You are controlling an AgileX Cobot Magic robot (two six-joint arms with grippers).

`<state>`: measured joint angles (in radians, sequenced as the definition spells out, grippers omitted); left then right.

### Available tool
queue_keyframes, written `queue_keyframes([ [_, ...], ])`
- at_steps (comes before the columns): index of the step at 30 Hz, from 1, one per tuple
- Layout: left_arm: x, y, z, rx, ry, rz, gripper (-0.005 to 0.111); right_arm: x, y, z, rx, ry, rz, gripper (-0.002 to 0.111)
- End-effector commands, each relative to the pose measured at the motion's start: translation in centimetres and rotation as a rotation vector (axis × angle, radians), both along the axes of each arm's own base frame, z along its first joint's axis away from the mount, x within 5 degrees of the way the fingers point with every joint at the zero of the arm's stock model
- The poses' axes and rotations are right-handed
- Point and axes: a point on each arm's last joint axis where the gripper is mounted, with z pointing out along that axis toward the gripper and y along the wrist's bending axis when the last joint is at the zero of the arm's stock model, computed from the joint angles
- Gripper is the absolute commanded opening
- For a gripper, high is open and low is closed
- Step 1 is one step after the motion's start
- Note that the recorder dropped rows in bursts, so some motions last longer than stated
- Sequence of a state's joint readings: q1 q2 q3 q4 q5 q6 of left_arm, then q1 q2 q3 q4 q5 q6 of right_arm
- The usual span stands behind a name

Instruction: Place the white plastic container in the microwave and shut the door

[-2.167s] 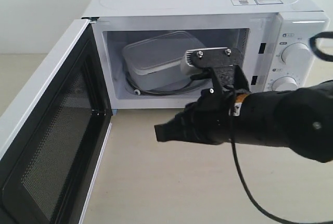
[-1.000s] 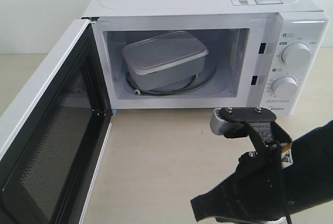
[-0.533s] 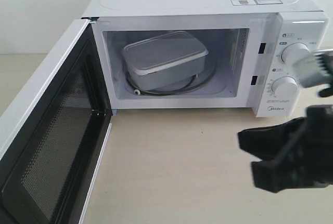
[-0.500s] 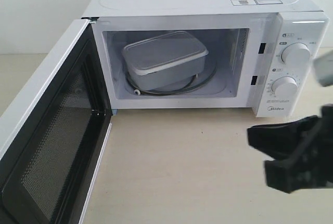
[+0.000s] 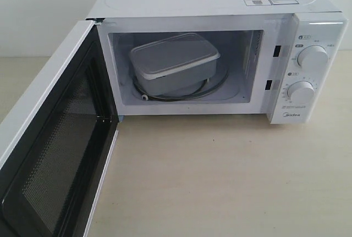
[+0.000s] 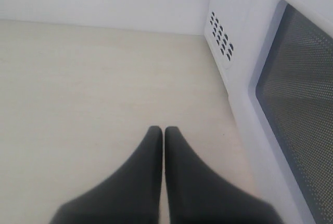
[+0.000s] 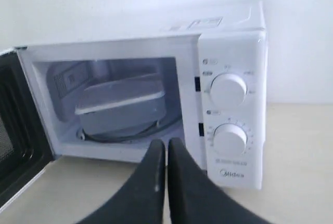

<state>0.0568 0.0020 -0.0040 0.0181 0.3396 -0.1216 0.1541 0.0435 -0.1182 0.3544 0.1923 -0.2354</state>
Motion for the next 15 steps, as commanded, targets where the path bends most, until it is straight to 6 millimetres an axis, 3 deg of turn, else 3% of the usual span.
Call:
queue_keyframes([
  [1,0.0,0.0,-0.1,-0.005,0.000,0.001,0.004,-0.3,-0.3,-0.2,-0.038,-0.045,-0.038,0.001],
  [5,0.0,0.0,-0.1,-0.005,0.000,0.001,0.004,-0.3,-0.2,-0.4,-0.075,-0.031,-0.034,0.001],
  [9,0.0,0.0,-0.1,-0.005,0.000,0.001,0.004,0.3,-0.5,-2.9,-0.102,-0.036,-0.070,0.001],
  [10,0.0,0.0,-0.1,-0.005,0.000,0.001,0.004,0.3,-0.6,-2.5,-0.094,-0.082,-0.087,0.001],
  [15,0.0,0.0,-0.1,-0.003,0.000,0.001,0.004,0.2,-0.4,-3.9,-0.182,0.054,-0.049,0.001],
])
